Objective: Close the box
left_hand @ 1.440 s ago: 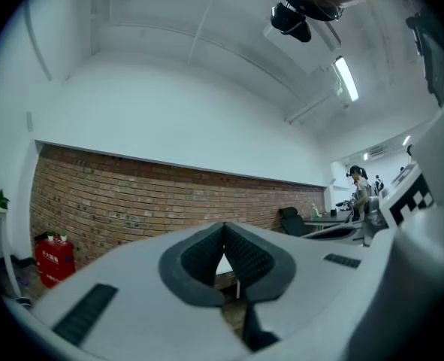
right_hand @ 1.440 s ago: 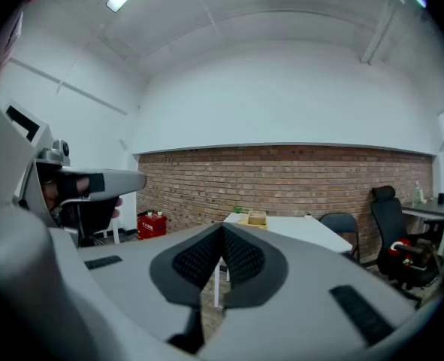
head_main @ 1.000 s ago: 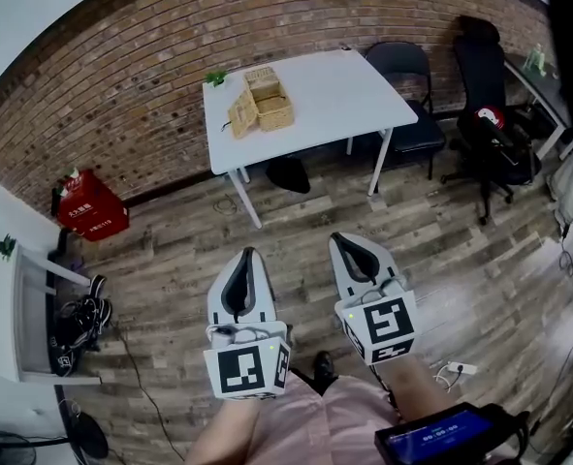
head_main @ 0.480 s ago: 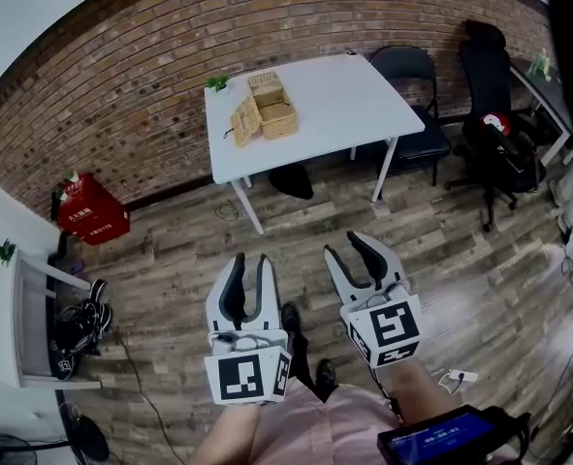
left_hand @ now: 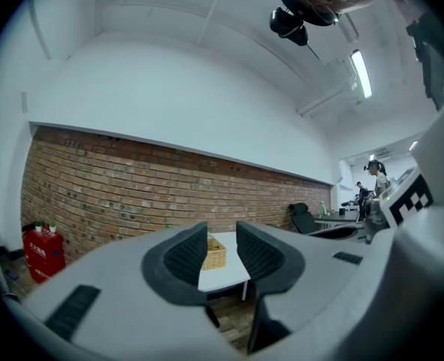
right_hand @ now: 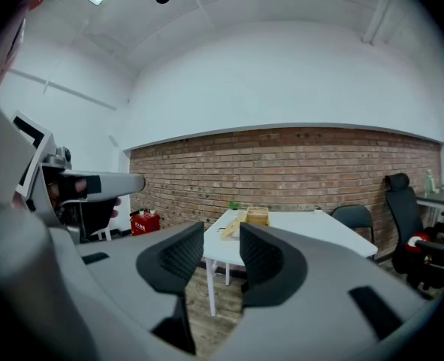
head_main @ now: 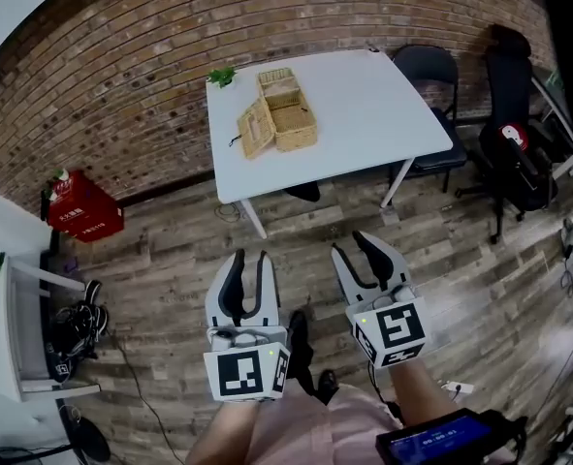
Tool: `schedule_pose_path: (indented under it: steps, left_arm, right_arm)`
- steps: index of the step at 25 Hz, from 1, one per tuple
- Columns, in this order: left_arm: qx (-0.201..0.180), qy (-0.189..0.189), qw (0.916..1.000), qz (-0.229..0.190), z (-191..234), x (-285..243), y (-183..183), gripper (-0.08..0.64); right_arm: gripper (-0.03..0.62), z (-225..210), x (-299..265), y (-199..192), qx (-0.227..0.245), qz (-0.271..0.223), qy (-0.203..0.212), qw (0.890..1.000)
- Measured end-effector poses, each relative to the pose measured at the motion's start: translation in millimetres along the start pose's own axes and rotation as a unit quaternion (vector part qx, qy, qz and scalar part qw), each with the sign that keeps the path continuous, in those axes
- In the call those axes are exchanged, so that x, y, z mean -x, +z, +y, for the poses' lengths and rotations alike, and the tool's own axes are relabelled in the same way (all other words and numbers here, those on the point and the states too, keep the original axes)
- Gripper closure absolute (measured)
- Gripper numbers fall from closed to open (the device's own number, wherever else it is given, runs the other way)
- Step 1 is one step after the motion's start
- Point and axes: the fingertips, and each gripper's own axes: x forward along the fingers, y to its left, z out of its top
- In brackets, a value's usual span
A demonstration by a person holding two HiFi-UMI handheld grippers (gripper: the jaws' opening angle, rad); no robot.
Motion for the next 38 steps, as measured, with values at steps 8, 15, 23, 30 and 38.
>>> schedule_pose_path:
  steps: [8, 15, 23, 30, 38]
  left_arm:
    - [-0.005, -0.016, 0.9996, -0.023, 45.1, -74.9, 26.5, 0.444]
    - [-0.002, -0.032, 0.9986, -0.043, 69.1, -121.7, 39.5, 0.445]
    - [0.005, -0.049, 0.9988, -0.009, 67.3, -159.0, 10.9, 0.445]
    - [0.000, -0.049, 0.9986, 0.020, 60.2, -205.0, -10.4, 0.445]
    - [-0.017, -0.020, 0.9989, 0.039, 58.9, -268.9, -18.2, 0.443]
  right_arm:
    - [0.446, -15.0, -81.7, 46.5, 0.009, -0.021, -0.012, 1.000]
    - [0.453, -30.5, -125.7, 71.4, 0.017, -0.032, -0.032, 0.999]
    - [0.459, -55.7, -151.8, 61.6, 0.012, -0.016, -0.047, 0.999]
    - [0.461, -93.0, -181.8, 43.8, -0.009, 0.002, -0.044, 0.999]
    - [0.463, -143.0, -233.3, 37.3, -0.030, 0.010, -0.014, 0.999]
